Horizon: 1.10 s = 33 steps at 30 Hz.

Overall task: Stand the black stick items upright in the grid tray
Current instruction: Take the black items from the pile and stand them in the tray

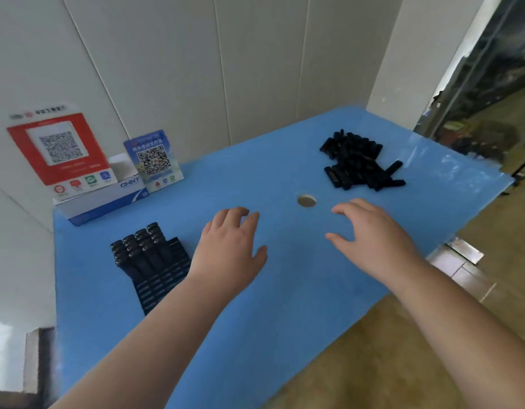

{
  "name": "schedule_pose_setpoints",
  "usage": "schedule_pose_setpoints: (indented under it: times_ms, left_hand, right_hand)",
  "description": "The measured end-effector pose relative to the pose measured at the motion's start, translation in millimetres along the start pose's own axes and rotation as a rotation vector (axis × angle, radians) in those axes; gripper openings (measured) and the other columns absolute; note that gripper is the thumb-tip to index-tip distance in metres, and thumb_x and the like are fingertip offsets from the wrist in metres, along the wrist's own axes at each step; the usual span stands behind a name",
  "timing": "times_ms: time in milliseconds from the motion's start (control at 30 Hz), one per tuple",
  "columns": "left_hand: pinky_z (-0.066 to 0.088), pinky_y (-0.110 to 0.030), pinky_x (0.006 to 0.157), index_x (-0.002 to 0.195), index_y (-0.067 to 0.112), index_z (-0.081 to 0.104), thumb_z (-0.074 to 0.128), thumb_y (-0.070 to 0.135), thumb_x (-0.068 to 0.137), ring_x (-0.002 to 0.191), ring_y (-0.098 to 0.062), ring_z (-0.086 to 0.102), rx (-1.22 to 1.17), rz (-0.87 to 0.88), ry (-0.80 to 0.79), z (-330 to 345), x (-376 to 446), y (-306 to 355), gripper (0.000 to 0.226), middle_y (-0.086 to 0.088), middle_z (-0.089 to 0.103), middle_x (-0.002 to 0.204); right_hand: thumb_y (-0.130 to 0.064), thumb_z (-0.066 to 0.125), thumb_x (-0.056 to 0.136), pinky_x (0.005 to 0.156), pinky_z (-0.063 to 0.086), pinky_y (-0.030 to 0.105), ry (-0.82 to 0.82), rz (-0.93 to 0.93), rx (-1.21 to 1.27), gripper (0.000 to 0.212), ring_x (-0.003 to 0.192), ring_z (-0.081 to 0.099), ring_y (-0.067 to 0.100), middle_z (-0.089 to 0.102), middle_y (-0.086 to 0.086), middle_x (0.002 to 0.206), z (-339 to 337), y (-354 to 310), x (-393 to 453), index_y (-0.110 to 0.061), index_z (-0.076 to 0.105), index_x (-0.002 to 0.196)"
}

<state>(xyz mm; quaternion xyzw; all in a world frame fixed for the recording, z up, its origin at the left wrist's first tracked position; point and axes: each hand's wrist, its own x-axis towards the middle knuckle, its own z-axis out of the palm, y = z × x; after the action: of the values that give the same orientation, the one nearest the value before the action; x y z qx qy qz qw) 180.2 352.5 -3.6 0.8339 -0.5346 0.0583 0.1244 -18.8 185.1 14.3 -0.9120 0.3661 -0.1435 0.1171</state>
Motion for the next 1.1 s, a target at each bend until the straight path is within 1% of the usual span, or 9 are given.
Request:
schedule_pose_setpoints:
  times_ms: [133,233,300,500,633,733,967,1033,1100]
  left_hand:
    - [0.035,-0.038,0.109,0.146,0.020,0.042,0.055,0.049,0.091,0.134,-0.025,0.036,-0.032,0.047,-0.020,8,20,57,0.064,-0.001,0.043,0.144]
    - [0.036,-0.038,0.110,0.146,0.021,0.041,0.054,0.049,0.091,0.133,-0.024,0.037,-0.045,0.085,-0.041,16,33,99,0.063,0.001,0.043,0.144]
    - [0.037,-0.038,0.108,0.145,0.022,0.043,0.056,0.047,0.091,0.132,-0.024,0.038,-0.058,0.075,-0.026,18,44,123,0.062,0.001,0.045,0.144]
    - [0.040,-0.040,0.107,0.141,0.020,0.049,0.059,0.045,0.090,0.130,-0.025,0.042,-0.058,0.032,-0.005,33,67,202,0.058,0.000,0.049,0.140]
    - [0.039,-0.038,0.108,0.143,0.022,0.048,0.057,0.045,0.092,0.132,-0.023,0.040,-0.077,0.020,-0.033,50,77,250,0.056,0.002,0.048,0.141]
    - [0.037,-0.037,0.110,0.144,0.024,0.047,0.055,0.045,0.094,0.133,-0.020,0.038,-0.073,0.028,-0.065,63,88,270,0.055,0.004,0.046,0.142]
    - [0.038,-0.034,0.108,0.144,0.024,0.048,0.056,0.042,0.095,0.132,-0.019,0.039,-0.082,0.026,-0.080,89,145,286,0.053,0.006,0.047,0.142]
    - [0.038,-0.033,0.107,0.143,0.022,0.049,0.057,0.040,0.094,0.132,-0.018,0.039,-0.115,0.033,-0.081,98,168,287,0.053,0.006,0.047,0.141]
    - [0.037,-0.030,0.106,0.143,0.021,0.048,0.058,0.037,0.095,0.132,-0.018,0.039,-0.155,0.035,-0.091,107,194,286,0.052,0.006,0.047,0.141]
  right_hand:
    - [-0.043,0.069,0.090,0.098,0.043,0.030,0.011,0.026,-0.035,0.048,0.122,0.052,0.017,0.056,-0.009,0.131,-26,45,-14,-0.024,0.057,0.132]
    - [-0.044,0.069,0.090,0.098,0.044,0.030,0.038,0.044,-0.046,0.048,0.122,0.053,0.017,0.057,-0.009,0.131,-43,84,-22,-0.024,0.058,0.132]
    - [-0.044,0.069,0.089,0.098,0.044,0.031,0.035,0.062,-0.045,0.047,0.121,0.054,0.017,0.058,-0.009,0.129,-53,112,-28,-0.024,0.059,0.130]
    - [-0.044,0.068,0.090,0.090,0.043,0.028,-0.015,0.039,-0.097,0.045,0.117,0.055,0.016,0.058,-0.011,0.127,-78,196,-36,-0.027,0.059,0.129]
    - [-0.046,0.066,0.090,0.082,0.040,0.026,-0.028,-0.012,-0.124,0.044,0.115,0.055,0.016,0.058,-0.012,0.124,-93,238,-27,-0.028,0.058,0.129]
    - [-0.046,0.066,0.090,0.078,0.034,0.023,-0.038,-0.007,-0.114,0.043,0.115,0.055,0.015,0.057,-0.013,0.124,-96,261,-19,-0.029,0.058,0.129]
    - [-0.047,0.063,0.092,0.078,0.036,0.022,-0.079,-0.007,-0.077,0.041,0.116,0.053,0.013,0.056,-0.014,0.125,-86,301,20,-0.030,0.057,0.129]
    - [-0.046,0.063,0.092,0.081,0.041,0.024,-0.083,0.003,-0.085,0.042,0.117,0.053,0.014,0.056,-0.013,0.126,-85,311,38,-0.029,0.057,0.130]
    - [-0.045,0.063,0.093,0.089,0.046,0.029,-0.091,0.015,-0.097,0.043,0.119,0.052,0.015,0.056,-0.011,0.127,-86,321,57,-0.028,0.056,0.131]
